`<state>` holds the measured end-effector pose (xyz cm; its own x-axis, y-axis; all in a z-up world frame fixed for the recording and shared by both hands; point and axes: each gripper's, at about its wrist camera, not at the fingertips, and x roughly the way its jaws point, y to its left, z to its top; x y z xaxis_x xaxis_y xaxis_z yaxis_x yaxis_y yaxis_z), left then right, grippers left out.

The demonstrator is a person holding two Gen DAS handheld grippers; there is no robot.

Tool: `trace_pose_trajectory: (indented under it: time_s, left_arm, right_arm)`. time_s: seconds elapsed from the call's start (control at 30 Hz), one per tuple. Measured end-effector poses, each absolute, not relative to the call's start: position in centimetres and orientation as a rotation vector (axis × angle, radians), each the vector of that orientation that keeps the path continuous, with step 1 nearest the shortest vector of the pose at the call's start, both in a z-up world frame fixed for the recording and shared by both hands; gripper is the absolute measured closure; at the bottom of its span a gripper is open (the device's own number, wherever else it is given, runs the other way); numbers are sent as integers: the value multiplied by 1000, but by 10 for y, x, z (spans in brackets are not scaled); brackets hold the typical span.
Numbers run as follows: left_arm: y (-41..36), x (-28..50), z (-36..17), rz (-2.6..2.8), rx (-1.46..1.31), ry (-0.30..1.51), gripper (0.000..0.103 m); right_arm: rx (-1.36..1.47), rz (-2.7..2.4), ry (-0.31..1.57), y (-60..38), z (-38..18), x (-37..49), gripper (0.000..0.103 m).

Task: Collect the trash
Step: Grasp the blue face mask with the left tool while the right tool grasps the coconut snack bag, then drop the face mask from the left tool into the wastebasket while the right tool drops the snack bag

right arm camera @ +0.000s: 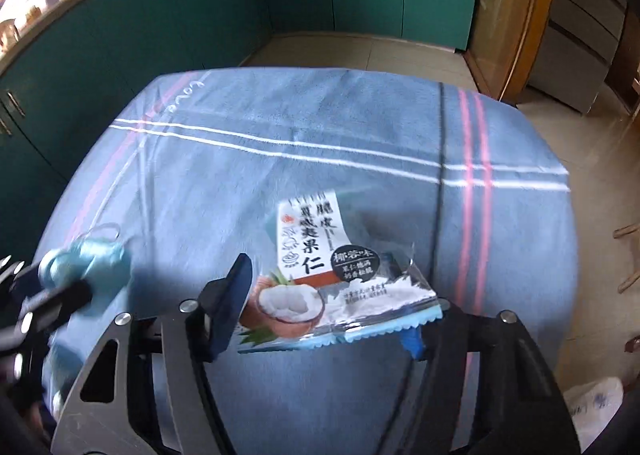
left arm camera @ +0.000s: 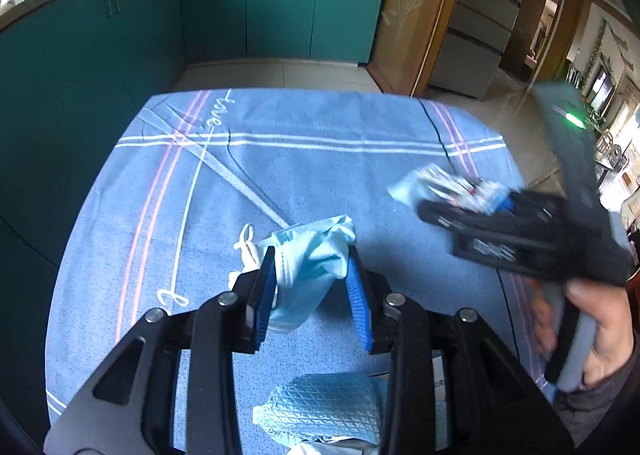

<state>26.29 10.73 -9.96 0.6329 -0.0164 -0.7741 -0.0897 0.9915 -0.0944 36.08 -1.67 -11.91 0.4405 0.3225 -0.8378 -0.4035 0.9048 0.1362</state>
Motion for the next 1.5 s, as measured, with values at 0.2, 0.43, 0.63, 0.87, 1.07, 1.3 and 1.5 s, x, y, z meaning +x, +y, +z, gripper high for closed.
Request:
trace_pose_trajectory:
  time_s: [0.2, 0.43, 0.63, 0.87, 1.07, 1.3, 1.5]
  left_arm:
    - [107, 255, -89, 33, -120, 856, 68]
    - [103, 261, -101, 44, -96, 905, 55]
    - [110, 267, -107, 75, -120, 915, 35]
    - [119, 271, -110, 59, -189, 932, 25]
    - [125, 271, -110, 66, -220, 940, 23]
    - [142, 263, -106, 65, -272, 931, 18]
    - [144, 262, -110, 81, -266, 951, 17]
  right_arm:
    - [-5, 522, 955, -74, -100, 299, 40]
    - [-27, 600, 944, -103, -103, 257, 15]
    - [-46, 554, 954, -107, -115, 260, 12]
    - [-38, 538, 971, -104, -122, 263, 12]
    - [-54, 517, 971, -93, -127, 267, 11]
    - [-36, 483, 970, -96, -129, 270, 11]
    - [-46, 424, 962, -102, -126, 273, 11]
